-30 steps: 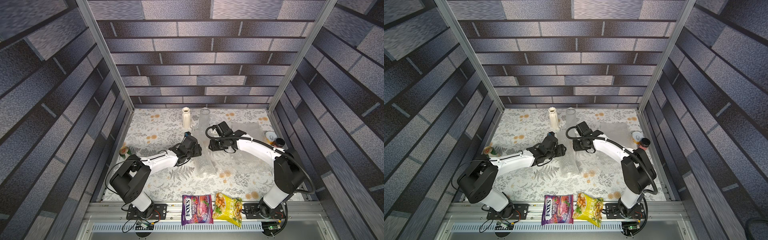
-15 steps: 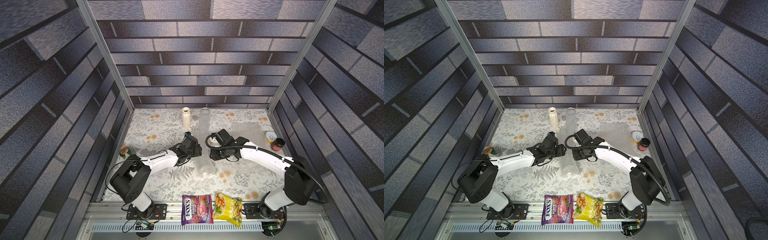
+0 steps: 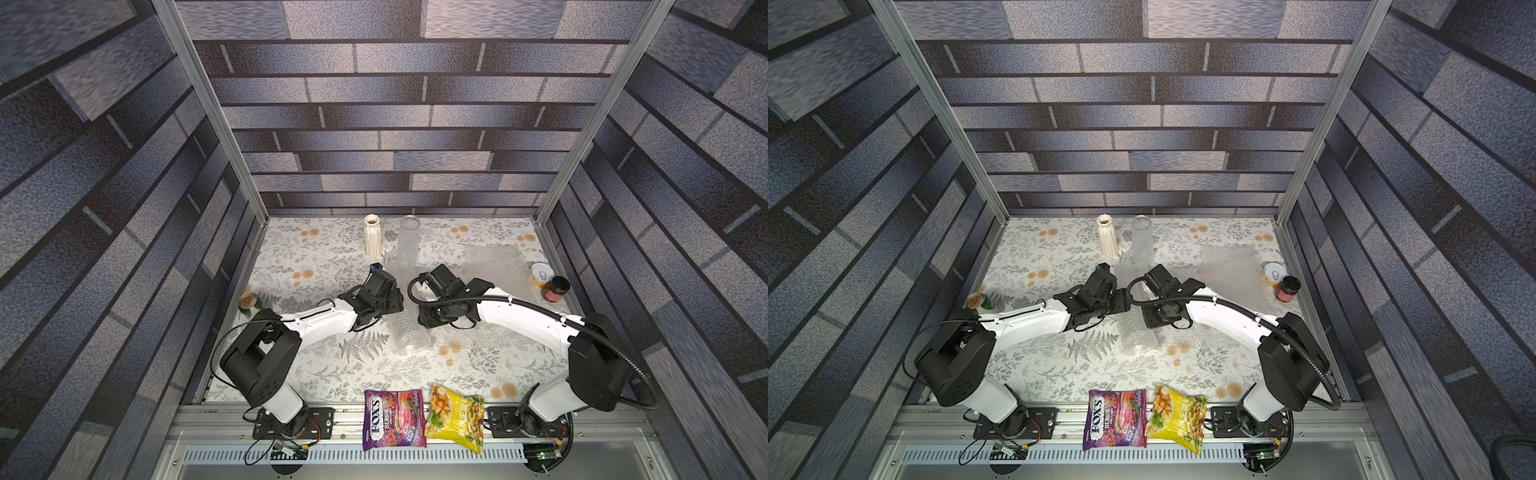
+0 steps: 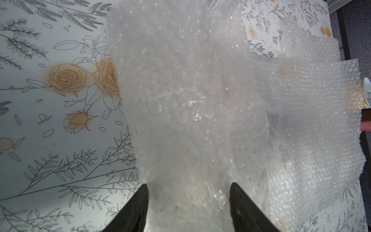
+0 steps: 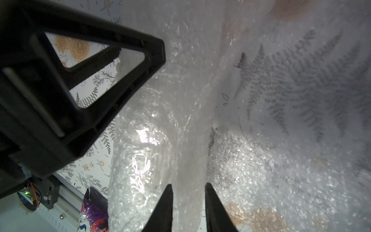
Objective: Unwrap the vase from the bubble wrap
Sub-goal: Unwrap the bubble wrap at the center of the board.
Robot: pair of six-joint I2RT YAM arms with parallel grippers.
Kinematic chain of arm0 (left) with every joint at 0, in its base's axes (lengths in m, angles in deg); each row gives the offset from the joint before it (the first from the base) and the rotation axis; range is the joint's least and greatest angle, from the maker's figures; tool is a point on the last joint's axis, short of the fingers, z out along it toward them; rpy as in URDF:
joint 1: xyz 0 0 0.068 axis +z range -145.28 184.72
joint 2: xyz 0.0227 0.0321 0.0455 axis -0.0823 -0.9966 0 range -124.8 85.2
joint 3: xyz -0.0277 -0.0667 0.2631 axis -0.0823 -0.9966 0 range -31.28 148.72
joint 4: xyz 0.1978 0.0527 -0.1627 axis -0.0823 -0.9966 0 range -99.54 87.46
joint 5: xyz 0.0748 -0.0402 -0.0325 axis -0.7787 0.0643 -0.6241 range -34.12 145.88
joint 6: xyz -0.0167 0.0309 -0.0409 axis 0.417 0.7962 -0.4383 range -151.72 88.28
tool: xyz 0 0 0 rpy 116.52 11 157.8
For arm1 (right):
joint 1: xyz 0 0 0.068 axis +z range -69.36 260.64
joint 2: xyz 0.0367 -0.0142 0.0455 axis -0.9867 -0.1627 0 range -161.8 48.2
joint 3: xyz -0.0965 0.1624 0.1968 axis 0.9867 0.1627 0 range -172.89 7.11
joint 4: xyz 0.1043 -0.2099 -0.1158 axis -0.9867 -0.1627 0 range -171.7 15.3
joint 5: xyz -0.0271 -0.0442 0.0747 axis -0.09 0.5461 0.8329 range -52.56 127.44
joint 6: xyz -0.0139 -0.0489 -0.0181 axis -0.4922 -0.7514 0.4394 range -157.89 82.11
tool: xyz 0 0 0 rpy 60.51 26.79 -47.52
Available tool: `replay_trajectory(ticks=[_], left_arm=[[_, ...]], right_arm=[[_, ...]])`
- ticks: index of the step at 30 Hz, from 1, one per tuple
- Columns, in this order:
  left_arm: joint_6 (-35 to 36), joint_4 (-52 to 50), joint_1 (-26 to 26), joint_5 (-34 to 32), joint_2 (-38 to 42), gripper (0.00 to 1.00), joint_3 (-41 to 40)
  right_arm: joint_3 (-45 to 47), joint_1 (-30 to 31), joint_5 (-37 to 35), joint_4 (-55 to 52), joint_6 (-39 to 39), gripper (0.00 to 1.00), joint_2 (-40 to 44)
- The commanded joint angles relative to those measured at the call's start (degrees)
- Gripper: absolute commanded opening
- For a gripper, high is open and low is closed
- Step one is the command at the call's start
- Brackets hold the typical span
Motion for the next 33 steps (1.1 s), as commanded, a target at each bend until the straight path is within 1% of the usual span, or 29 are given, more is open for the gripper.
replay_trajectory(ticks=[1,8,9,19,23,25,29,33], left_arm=[[1.8,-4.6,-0.6,0.2,-1.2,0.65,0.8],[1.9,-4.8,-0.7,0.4,-1.4,0.65,1.2],[2.0,-4.8,-0.7,0.3,-1.3,0.65,1.3],[2.1,-5.9,-0.7,0.3,0.6,0.65,1.3],[2.0,-7.5,-1.2,0.8,2.7,0.66,1.6],[2.5,-9.0,-1.6,1.2,4.4,0.68,2.2],[4.1,-12.9,-1.8,2.6,8.0,0.68,3.8],[4.3,-15.1,-1.8,3.1,11.4,0.69,3.7]], right_arm=[[0.4,1.0,-1.0,-1.7,0.7,0.29,0.8],[0.4,1.8,-2.7,-2.7,0.6,0.29,1.1],[2.3,1.9,-3.0,-2.7,0.7,0.29,0.9],[3.0,3.0,-6.5,-4.4,0.7,0.26,0.6],[2.8,3.0,-6.4,-2.9,1.3,0.20,0.8],[2.7,3.0,-6.2,-2.3,1.7,0.17,0.6],[2.5,3.1,-5.1,-0.8,2.4,0.15,0.6],[2.8,3.0,-4.4,0.4,3.2,0.12,0.7]])
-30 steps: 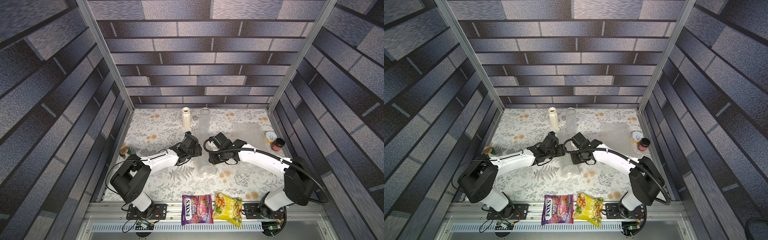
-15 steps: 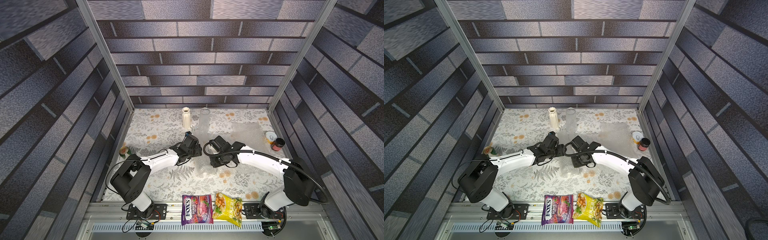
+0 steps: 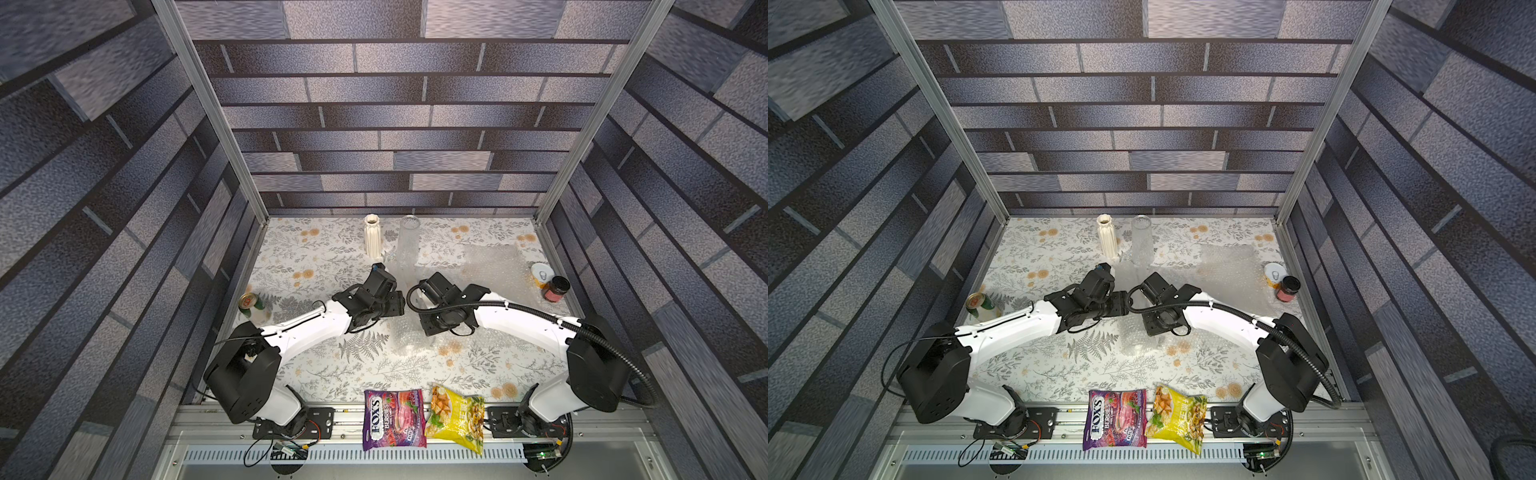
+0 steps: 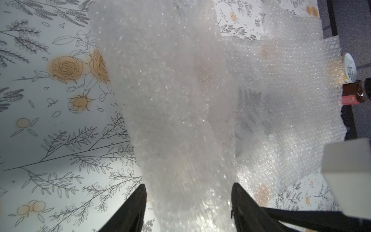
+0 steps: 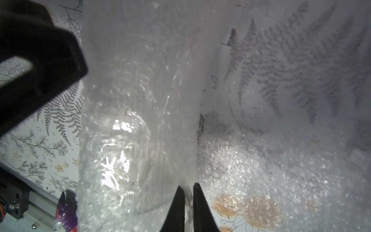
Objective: Unwrap the vase from the bubble wrap
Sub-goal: Unwrap the bubble wrap at the center of the board.
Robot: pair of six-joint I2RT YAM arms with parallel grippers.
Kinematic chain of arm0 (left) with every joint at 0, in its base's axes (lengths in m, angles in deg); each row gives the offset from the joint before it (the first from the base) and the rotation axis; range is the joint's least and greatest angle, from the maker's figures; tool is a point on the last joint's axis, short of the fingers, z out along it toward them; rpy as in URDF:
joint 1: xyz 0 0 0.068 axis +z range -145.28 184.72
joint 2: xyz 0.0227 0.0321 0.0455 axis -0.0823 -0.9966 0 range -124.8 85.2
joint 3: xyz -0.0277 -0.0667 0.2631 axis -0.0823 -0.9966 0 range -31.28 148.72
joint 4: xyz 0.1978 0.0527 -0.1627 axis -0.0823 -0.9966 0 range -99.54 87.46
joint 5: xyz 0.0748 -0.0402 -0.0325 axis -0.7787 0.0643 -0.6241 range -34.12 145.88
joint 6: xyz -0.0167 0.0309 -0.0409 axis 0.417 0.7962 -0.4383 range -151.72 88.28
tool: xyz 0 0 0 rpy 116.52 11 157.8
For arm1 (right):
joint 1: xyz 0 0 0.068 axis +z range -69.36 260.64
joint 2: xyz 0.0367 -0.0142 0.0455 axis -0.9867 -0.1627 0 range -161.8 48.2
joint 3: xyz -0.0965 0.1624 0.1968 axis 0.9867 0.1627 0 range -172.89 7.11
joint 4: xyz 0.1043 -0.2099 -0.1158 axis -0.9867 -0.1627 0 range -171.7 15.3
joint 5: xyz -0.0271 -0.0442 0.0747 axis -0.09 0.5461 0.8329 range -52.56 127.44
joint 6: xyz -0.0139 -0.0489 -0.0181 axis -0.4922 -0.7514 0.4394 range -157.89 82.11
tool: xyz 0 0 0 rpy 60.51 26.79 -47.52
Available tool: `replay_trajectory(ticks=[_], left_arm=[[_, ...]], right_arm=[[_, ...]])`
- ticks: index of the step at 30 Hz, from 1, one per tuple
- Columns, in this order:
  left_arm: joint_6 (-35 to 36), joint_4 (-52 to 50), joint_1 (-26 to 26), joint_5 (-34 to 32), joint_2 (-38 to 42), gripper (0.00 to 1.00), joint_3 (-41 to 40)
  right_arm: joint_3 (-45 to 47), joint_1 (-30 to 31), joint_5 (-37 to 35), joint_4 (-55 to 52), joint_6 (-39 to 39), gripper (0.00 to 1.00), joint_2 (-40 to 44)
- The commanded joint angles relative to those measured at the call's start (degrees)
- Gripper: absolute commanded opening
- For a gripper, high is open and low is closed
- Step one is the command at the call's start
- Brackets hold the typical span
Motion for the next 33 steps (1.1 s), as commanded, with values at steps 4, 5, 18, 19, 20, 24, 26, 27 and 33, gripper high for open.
replay_trajectory(ticks=[4,5,18,19,20,24,26,27,33], left_arm=[[1.1,-5.6,-0.4,4.2,4.1,0.67,0.2],[0.9,-5.6,-0.5,4.7,4.1,0.66,-0.3],[0.1,-4.4,-2.9,9.3,-0.8,0.65,-1.0],[0.0,-4.5,-2.8,9.3,-1.5,0.65,-0.9],[0.1,-4.6,-2.9,9.3,-2.1,0.65,-0.7],[0.4,-5.4,-2.8,9.8,-4.4,0.64,0.0],[0.7,-6.0,-2.7,10.2,-5.4,0.62,0.2],[0.9,-6.3,-2.7,10.4,-5.8,0.62,0.2],[1.4,-8.2,-2.0,11.2,-7.6,0.60,0.0]], right_arm=[[1.3,0.6,0.4,1.9,1.9,0.11,1.2],[1.3,0.5,0.3,2.0,2.1,0.11,1.3],[1.3,0.5,-0.7,2.5,3.3,0.10,1.3],[1.3,0.5,-0.7,2.6,3.3,0.10,1.2],[1.3,0.5,-0.8,2.6,3.3,0.10,1.2],[1.4,0.5,-1.9,2.5,3.7,0.08,1.2],[1.2,0.5,-2.5,2.6,3.7,0.08,1.1],[1.2,0.5,-2.9,2.5,3.9,0.08,1.0],[0.7,0.5,-6.4,0.9,4.4,0.05,0.1]])
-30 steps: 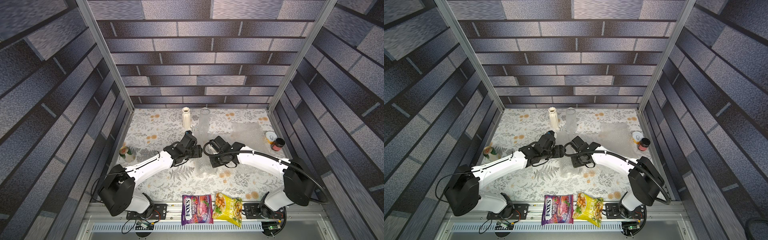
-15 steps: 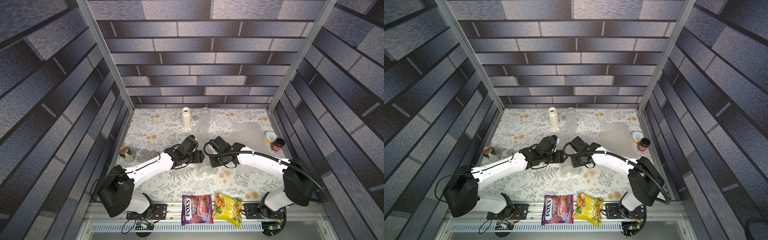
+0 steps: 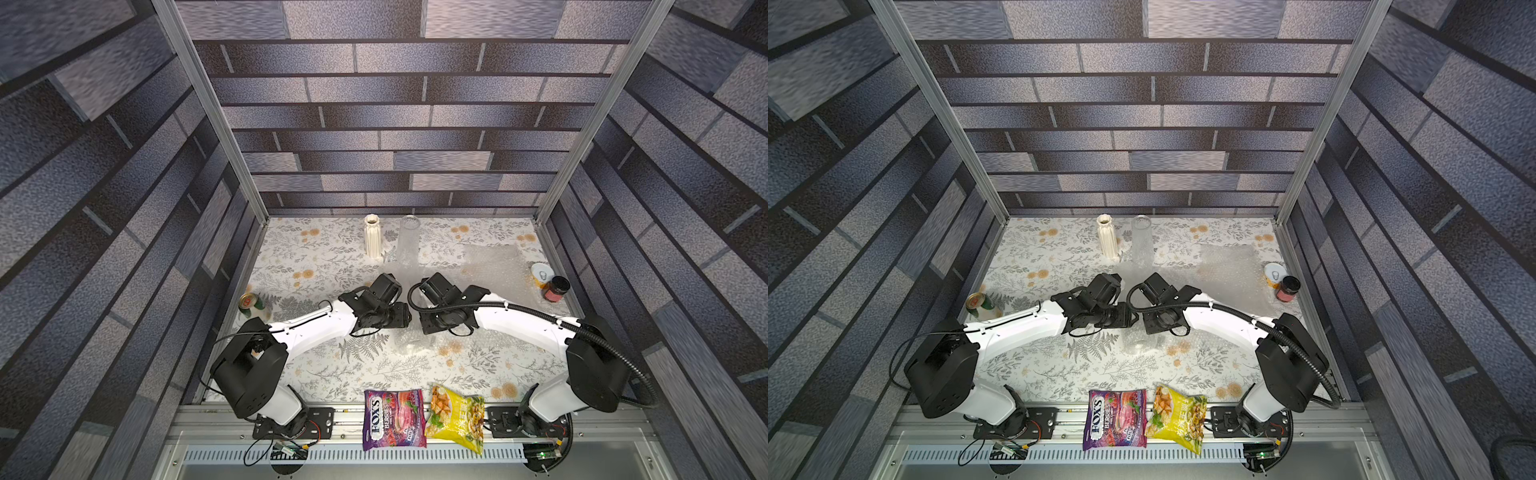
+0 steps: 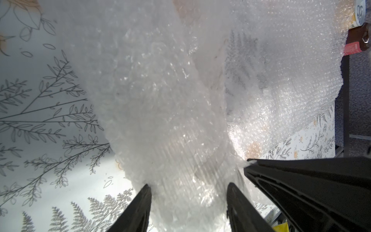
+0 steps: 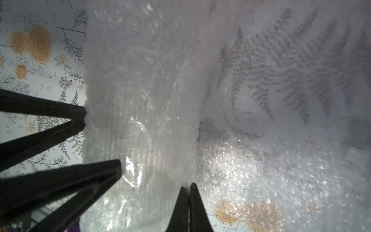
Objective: Unwrap the vase from the bubble wrap
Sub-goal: Unwrap the bubble wrap at the center of the board.
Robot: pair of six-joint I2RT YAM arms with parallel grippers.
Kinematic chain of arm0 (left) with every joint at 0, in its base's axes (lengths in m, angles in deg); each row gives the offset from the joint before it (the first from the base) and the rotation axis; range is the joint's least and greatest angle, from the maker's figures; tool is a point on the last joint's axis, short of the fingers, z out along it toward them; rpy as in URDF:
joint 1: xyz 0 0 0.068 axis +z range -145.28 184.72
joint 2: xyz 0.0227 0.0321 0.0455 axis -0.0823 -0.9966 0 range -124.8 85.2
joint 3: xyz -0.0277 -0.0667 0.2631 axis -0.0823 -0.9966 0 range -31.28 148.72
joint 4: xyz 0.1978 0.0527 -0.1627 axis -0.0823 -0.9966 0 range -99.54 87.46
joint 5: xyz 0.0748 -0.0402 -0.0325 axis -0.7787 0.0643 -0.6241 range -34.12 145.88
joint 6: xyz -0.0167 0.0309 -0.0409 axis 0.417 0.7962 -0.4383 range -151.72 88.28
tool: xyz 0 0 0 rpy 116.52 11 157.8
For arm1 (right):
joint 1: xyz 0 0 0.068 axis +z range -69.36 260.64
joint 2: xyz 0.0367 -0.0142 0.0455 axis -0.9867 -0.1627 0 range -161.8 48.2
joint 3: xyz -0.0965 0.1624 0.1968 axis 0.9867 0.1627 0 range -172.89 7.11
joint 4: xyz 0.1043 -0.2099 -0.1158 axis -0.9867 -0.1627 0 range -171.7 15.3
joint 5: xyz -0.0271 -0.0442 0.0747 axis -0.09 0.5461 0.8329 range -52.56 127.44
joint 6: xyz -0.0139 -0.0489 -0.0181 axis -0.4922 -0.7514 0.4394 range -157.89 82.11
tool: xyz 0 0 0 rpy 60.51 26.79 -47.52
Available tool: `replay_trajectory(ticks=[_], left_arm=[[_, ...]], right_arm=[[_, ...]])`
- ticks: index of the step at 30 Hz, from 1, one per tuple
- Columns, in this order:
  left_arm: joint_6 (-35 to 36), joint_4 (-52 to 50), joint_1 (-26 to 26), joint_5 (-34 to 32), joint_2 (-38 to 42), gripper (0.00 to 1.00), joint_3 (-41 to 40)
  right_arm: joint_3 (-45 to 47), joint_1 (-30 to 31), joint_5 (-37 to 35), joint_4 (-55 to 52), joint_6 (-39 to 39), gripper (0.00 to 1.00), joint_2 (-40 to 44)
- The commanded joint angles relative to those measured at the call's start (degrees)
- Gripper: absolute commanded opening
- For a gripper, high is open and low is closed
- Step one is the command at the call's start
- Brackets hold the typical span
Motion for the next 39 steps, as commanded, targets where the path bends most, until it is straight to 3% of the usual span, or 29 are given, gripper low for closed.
replay_trajectory(ticks=[1,10,39], left_arm=[[1.4,-4.7,0.3,1.4,-3.3,0.60,-0.7],[1.6,-5.1,0.9,2.6,-5.1,0.59,-1.8],[0.7,-3.7,1.2,3.0,-7.0,0.58,-4.5]], right_arm=[[-0.1,0.5,-4.1,-1.3,1.0,0.05,0.0],[3.1,-1.5,-6.7,-1.2,1.5,0.03,1.6],[10.7,-8.1,-5.6,1.2,0.9,0.00,3.9]])
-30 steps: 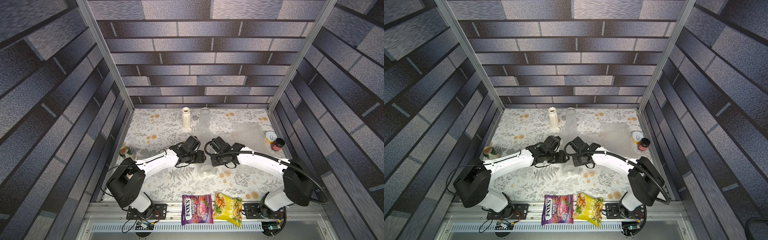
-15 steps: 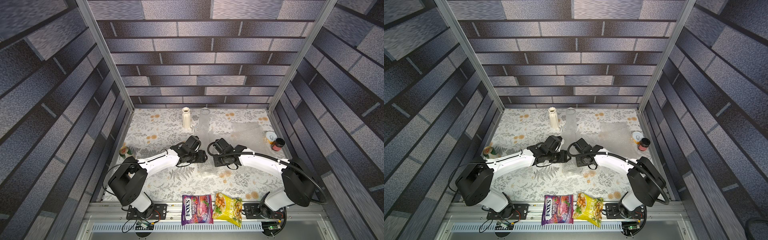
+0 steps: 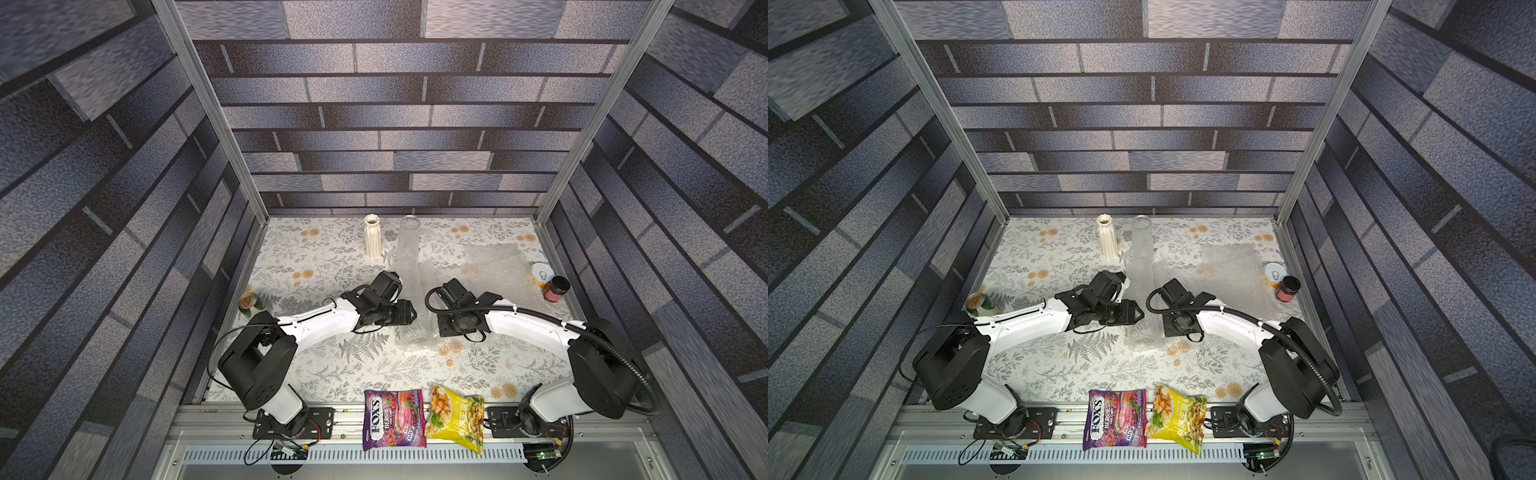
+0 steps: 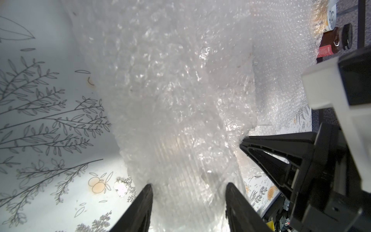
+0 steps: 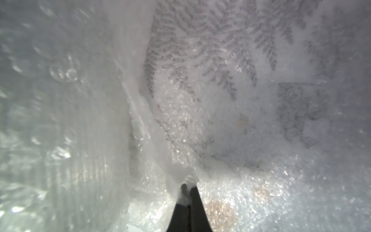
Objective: Unwrap the vase from the bubble wrap
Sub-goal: Unwrap the bubble wrap at the center of the board.
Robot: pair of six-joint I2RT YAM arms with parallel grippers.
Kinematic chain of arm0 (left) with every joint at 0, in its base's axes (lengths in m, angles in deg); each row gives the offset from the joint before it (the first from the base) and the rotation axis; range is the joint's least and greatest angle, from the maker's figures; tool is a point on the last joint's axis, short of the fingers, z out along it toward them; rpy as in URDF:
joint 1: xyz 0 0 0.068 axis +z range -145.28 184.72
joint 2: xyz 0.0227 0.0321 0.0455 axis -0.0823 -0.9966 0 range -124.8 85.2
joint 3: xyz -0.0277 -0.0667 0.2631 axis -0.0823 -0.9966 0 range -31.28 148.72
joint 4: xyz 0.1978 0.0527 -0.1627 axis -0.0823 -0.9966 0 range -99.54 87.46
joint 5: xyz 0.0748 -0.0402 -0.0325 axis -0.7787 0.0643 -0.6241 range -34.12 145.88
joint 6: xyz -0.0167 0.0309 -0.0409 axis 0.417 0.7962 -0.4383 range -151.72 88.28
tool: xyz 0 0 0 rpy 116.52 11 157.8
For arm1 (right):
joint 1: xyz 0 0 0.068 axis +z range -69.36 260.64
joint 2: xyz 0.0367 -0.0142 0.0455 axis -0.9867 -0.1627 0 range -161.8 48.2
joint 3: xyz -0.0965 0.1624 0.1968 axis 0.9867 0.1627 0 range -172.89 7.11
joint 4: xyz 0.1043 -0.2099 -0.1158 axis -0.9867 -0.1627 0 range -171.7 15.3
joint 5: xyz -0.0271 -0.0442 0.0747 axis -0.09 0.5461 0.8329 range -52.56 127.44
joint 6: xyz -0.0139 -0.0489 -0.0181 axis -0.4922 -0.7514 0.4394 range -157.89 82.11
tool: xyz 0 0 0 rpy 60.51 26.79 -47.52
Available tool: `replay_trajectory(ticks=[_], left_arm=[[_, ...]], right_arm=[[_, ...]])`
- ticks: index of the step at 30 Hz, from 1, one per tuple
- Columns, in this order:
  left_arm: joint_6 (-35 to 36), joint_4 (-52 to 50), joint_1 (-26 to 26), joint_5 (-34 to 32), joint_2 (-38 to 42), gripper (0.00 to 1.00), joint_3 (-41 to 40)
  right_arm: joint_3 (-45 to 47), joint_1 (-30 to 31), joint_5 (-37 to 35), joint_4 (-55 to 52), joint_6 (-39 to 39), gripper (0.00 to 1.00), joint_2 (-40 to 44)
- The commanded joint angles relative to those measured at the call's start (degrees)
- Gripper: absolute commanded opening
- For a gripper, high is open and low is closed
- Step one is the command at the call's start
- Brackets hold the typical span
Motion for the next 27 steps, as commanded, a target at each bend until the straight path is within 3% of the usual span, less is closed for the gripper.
replay_trajectory(ticks=[1,16,20,24,27], left_arm=[[0.5,-9.8,0.0,-2.0,-3.9,0.58,-4.1],[0.6,-10.0,0.4,-4.3,0.0,0.60,-1.3],[0.2,-8.8,1.1,-5.2,0.5,0.60,-0.4],[0.0,-7.9,1.8,-5.3,0.5,0.60,0.3],[0.3,-7.7,2.1,-5.3,0.6,0.60,0.8]], right_arm=[[0.5,-0.7,-1.9,-1.8,0.1,0.00,0.9],[-0.6,-0.7,-0.2,-3.0,-0.9,0.00,7.6],[-0.2,-0.7,3.6,-2.8,-0.9,0.02,7.1],[-0.9,-0.7,5.4,-3.0,-1.0,0.42,9.1],[-3.4,-1.5,4.8,-3.9,-2.9,0.60,10.4]])
